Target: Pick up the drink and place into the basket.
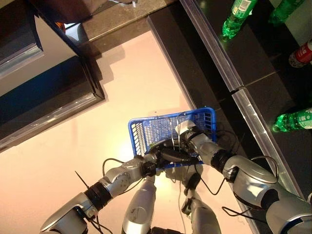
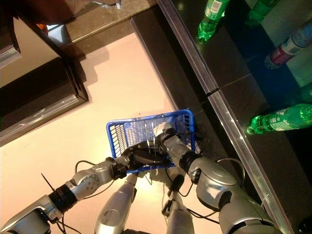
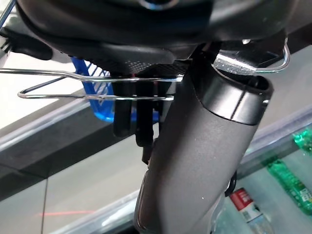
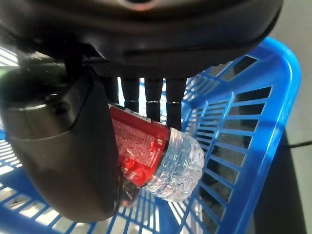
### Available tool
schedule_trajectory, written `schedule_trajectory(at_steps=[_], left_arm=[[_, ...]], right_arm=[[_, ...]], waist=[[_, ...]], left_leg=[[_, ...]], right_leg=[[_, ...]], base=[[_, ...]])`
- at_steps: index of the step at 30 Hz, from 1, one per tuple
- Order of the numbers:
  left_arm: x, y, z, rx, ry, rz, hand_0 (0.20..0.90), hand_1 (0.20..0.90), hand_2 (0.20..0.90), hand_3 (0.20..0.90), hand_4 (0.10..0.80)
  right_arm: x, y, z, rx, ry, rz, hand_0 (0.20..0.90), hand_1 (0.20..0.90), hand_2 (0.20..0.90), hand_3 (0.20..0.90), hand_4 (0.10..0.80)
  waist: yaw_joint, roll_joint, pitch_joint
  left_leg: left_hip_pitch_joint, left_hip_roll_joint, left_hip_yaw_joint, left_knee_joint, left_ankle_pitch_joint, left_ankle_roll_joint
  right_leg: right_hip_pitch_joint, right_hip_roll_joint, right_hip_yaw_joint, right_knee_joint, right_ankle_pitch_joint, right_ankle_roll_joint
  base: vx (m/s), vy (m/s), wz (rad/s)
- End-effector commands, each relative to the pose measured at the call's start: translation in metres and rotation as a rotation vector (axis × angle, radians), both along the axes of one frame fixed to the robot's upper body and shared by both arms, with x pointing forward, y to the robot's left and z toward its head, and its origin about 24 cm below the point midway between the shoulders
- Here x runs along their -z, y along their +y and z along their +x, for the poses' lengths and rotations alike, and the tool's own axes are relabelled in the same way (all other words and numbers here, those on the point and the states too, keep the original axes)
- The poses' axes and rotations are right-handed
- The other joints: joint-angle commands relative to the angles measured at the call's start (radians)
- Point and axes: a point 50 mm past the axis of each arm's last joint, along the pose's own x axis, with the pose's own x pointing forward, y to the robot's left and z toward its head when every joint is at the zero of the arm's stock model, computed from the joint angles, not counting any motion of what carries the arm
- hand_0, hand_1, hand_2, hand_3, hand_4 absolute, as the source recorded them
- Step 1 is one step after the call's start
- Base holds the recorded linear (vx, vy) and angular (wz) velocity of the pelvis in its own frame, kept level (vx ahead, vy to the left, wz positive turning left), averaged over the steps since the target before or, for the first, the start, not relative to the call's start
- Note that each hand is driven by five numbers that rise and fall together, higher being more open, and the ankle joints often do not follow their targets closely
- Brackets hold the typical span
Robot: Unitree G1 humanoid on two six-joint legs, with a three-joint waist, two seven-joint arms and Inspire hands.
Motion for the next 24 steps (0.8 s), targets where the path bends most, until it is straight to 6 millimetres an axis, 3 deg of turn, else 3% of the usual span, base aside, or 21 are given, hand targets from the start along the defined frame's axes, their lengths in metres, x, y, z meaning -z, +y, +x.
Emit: schedule_trajectory(at_steps=[1, 2, 4, 6, 7, 24], left_arm=[[-0.123, -0.087, -0.029, 0.413, -0.416, -0.565, 0.3, 0.3, 0.3, 0.2, 0.1], [-0.123, -0.087, -0.028, 0.41, -0.416, -0.564, 0.3, 0.3, 0.3, 0.2, 0.1], [-0.122, -0.086, -0.027, 0.405, -0.418, -0.562, 0.3, 0.3, 0.3, 0.2, 0.1], [-0.122, -0.084, -0.026, 0.396, -0.42, -0.561, 0.3, 0.3, 0.3, 0.2, 0.1], [-0.123, -0.083, -0.026, 0.393, -0.421, -0.561, 0.3, 0.3, 0.3, 0.2, 0.1], [-0.121, -0.061, -0.025, 0.276, -0.405, -0.536, 0.3, 0.3, 0.3, 0.2, 0.1]], right_arm=[[-0.044, 0.031, 0.016, -0.134, -0.191, 0.035, 0.305, 0.305, 0.305, 0.205, 0.105], [-0.044, 0.031, 0.016, -0.14, -0.193, 0.041, 0.481, 0.481, 0.481, 0.411, 0.311], [-0.045, 0.031, 0.016, -0.147, -0.193, 0.051, 0.582, 0.582, 0.582, 0.529, 0.429], [-0.047, 0.031, 0.016, -0.148, -0.196, 0.063, 0.825, 0.825, 0.825, 0.812, 0.712], [-0.049, 0.03, 0.016, -0.15, -0.203, 0.065, 0.9, 0.9, 0.9, 0.9, 0.8], [-0.058, 0.025, 0.014, -0.106, -0.28, 0.319, 0.9, 0.9, 0.9, 0.9, 0.8]], waist=[[0.01, -0.005, -0.064], [0.009, -0.007, -0.064], [0.007, -0.01, -0.065], [0.004, -0.014, -0.066], [0.003, -0.016, -0.066], [0.004, -0.044, -0.118]], left_leg=[[-0.034, -0.022, 0.051, 0.051, -0.055, 0.048], [-0.035, -0.022, 0.052, 0.052, -0.056, 0.049], [-0.035, -0.021, 0.053, 0.052, -0.056, 0.049], [-0.031, -0.021, 0.054, 0.049, -0.055, 0.05], [-0.03, -0.02, 0.055, 0.047, -0.055, 0.05], [0.035, 0.003, 0.052, 0.014, -0.061, 0.04]], right_leg=[[-0.094, -0.061, 0.072, 0.125, 0.006, 0.012], [-0.095, -0.061, 0.073, 0.126, 0.007, 0.012], [-0.097, -0.061, 0.075, 0.126, 0.008, 0.013], [-0.095, -0.058, 0.078, 0.124, 0.008, 0.013], [-0.095, -0.058, 0.079, 0.124, 0.009, 0.012], [-0.035, -0.037, 0.075, 0.101, -0.008, 0.004]], base=[[0.0, 0.0, 0.0], [0.0, 0.0, 0.0], [0.0, 0.0, 0.0], [0.0, 0.0, 0.0], [0.0, 0.0, 0.0], [-0.002, -0.014, 0.0]])
